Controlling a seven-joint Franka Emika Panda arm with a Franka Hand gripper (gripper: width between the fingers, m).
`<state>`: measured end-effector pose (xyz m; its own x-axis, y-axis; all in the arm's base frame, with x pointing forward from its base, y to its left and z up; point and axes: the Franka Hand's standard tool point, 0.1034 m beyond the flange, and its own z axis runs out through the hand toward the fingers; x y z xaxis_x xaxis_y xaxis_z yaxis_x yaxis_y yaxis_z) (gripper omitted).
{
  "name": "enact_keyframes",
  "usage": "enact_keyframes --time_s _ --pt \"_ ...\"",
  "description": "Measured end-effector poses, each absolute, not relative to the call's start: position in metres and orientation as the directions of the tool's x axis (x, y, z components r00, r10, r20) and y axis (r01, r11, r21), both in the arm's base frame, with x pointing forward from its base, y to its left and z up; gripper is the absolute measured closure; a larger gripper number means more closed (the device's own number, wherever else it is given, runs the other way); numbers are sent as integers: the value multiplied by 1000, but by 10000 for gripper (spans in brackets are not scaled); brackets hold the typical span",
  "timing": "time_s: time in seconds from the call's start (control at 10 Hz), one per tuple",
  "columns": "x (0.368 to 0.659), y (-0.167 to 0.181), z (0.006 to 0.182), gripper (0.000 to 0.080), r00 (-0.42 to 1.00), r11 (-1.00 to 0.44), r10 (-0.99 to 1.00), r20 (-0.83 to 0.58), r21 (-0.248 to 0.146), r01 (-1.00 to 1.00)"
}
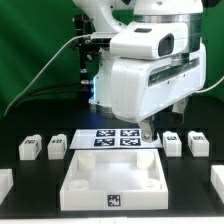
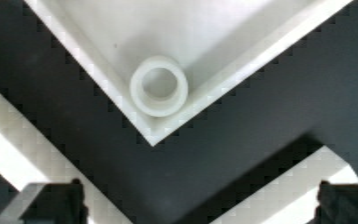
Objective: Assemble one leg
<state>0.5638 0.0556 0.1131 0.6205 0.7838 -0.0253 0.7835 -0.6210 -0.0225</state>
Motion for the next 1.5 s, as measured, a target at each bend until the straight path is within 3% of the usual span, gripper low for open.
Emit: enact_keyframes --time_s 0.6,0.9,1.2,1.5 --pt "563 55 113 150 587 -587 809 -25 -24 809" --pt "502 28 111 150 192 -193 981 -25 -42 980" --pt "455 -16 71 150 -129 130 992 8 -76 989" --pt "443 -24 35 150 -104 107 994 28 -110 988"
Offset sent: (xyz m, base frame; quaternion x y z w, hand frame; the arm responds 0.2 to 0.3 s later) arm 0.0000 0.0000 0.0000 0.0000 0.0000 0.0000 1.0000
